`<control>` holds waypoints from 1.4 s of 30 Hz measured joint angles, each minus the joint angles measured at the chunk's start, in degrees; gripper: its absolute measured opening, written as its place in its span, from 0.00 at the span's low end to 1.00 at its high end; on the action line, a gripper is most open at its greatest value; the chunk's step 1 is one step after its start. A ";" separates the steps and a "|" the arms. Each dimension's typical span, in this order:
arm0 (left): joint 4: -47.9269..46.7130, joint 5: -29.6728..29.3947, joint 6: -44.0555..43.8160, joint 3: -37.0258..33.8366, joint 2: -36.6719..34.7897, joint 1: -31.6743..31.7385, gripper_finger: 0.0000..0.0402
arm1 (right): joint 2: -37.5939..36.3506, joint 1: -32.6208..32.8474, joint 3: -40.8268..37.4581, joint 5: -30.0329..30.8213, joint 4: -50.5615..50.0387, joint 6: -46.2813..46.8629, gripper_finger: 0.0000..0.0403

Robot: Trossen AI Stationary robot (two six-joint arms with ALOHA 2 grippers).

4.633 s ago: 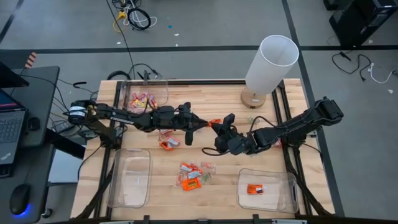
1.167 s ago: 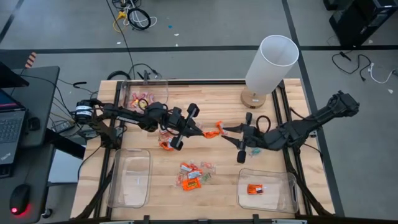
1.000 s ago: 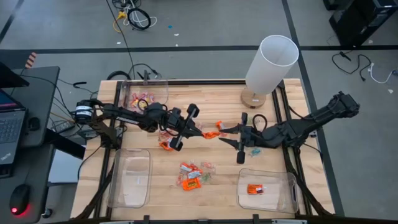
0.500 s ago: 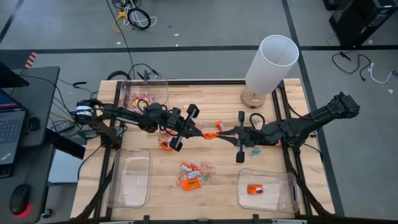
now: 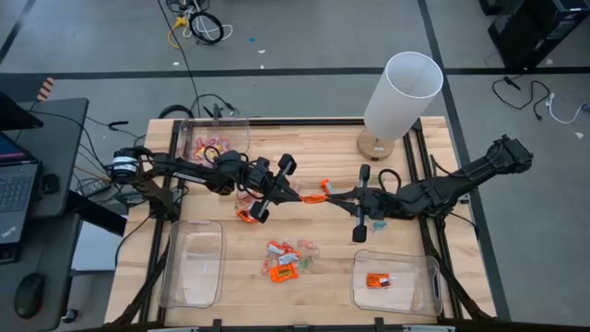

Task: Sort candy
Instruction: Put the chocolate into the bottom right transparent bin

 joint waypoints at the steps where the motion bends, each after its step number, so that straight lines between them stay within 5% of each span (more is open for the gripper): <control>1: -0.07 0.07 -0.35 0.00 0.00 0.26 0.01 | -0.17 0.14 0.00 0.17 0.00 0.84 0.00; 13: -0.19 3.09 -8.55 -0.35 0.00 2.36 0.02 | -1.25 0.56 0.00 0.52 -1.48 6.28 0.00; 20: -1.59 7.58 -8.81 -0.35 0.00 3.29 0.19 | -6.79 0.55 0.15 -0.23 -11.55 17.77 0.00; 27: -1.13 7.47 -8.80 -0.33 0.00 3.35 0.39 | -15.59 -0.28 1.42 -20.25 -37.79 42.44 0.00; 36: -0.55 7.23 -8.80 -0.26 0.00 3.35 0.42 | -14.63 0.94 1.41 -43.81 -57.45 53.68 0.00; 42: -0.53 7.06 -8.78 -0.24 0.00 3.35 0.42 | -8.86 1.28 0.50 -59.01 -58.75 53.34 0.00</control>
